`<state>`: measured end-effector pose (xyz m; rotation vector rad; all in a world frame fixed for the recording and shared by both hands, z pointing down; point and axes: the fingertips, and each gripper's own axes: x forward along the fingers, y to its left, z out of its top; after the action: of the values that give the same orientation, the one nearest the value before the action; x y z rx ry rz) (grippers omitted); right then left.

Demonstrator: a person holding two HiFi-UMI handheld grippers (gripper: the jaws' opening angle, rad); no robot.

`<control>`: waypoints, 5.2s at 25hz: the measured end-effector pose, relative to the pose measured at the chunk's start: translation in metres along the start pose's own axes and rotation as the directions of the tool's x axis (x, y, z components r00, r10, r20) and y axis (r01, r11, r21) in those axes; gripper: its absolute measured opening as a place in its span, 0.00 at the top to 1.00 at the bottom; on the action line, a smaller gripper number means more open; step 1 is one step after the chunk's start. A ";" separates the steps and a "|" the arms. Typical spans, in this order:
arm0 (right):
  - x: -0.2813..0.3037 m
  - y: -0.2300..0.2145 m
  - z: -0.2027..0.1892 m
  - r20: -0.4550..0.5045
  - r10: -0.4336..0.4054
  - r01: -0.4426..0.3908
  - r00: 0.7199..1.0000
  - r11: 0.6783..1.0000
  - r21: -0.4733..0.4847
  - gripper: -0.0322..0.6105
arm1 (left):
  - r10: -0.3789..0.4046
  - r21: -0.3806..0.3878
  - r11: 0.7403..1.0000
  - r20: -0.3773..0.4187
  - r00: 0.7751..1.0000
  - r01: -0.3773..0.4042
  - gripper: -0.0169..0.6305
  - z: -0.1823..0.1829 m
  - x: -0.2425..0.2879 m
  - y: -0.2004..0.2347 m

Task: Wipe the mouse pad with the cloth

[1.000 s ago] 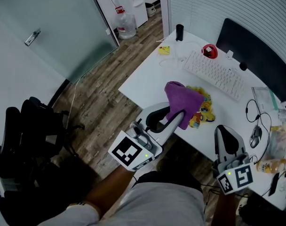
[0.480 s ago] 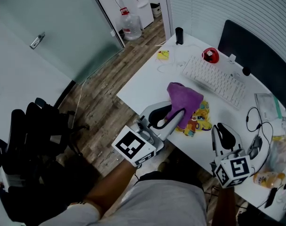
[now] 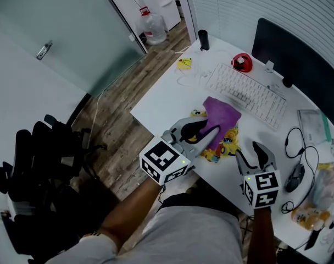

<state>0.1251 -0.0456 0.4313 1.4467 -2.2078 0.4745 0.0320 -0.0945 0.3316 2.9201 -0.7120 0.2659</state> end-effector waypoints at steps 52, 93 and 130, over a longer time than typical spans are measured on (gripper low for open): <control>0.074 -0.019 -0.070 -0.379 -0.017 0.028 0.925 0.999 0.023 0.56 | -0.153 0.022 0.960 -0.792 0.592 0.278 0.85 -0.172 0.061 0.065; 0.048 -0.032 -0.085 -0.398 -0.014 0.020 0.917 1.000 0.010 0.56 | -0.272 -0.021 0.912 -0.777 0.567 0.409 0.85 -0.173 0.080 -0.051; 0.049 -0.033 -0.087 -0.393 -0.016 0.027 0.919 0.999 0.023 0.56 | -0.063 -0.077 0.997 -0.781 0.621 0.004 0.85 -0.190 -0.056 0.100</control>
<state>0.1543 -0.0509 0.5322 1.2563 -1.8690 0.7224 -0.0900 -0.1275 0.5140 2.3377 -0.4762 1.3757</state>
